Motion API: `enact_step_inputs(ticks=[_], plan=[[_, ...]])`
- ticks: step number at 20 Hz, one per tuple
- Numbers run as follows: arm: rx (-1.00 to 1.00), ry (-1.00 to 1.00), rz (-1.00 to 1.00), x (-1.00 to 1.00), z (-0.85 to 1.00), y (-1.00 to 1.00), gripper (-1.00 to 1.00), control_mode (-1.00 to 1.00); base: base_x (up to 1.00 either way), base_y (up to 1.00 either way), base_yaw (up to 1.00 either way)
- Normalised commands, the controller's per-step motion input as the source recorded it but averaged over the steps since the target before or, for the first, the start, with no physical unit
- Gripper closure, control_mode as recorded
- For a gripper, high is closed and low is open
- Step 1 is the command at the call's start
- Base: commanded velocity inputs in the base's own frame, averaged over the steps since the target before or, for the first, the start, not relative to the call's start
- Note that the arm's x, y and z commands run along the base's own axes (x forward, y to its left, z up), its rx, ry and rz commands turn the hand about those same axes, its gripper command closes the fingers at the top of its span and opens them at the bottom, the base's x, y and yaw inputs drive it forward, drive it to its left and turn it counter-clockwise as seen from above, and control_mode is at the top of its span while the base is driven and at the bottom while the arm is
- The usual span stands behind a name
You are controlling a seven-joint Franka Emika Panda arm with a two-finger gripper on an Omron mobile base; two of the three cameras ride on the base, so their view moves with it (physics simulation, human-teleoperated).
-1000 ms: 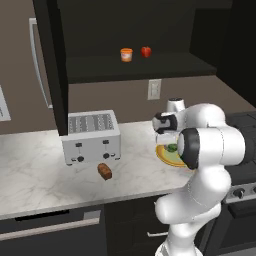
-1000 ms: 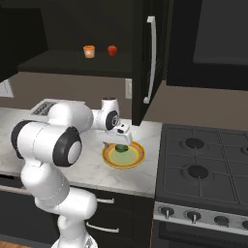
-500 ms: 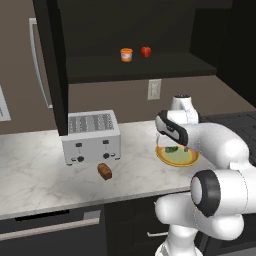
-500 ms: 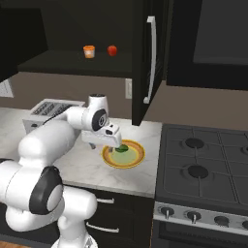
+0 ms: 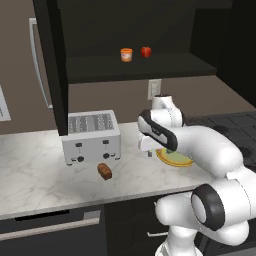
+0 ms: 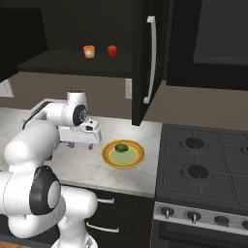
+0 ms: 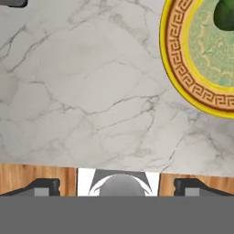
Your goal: Pick the avocado and bread from the counter and place them on the plate. Then pick the jam from the cabinet and place it next to the plate. Lastly close the cabinet door.
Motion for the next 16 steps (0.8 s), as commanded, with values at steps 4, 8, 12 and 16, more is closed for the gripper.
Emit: enact_step_inputs(ticks=[4, 8, 12, 16], plan=[[0.01, 0.0, 0.18, -0.25, 0.02, 0.72, -1.0, -1.0, 0.0, 0.0, 0.0], [0.01, 0.0, 0.13, -0.22, 0.0, 0.67, -1.0, -1.0, 0.0, 0.0, 0.0], [0.0, 0.0, 0.11, -0.05, 0.0, 0.68, -1.0, -1.0, 0.0, 0.0, 0.0], [0.0, 0.0, 0.07, 0.0, 0.0, 0.61, -1.0, -1.0, 0.0, 0.0, 0.0]])
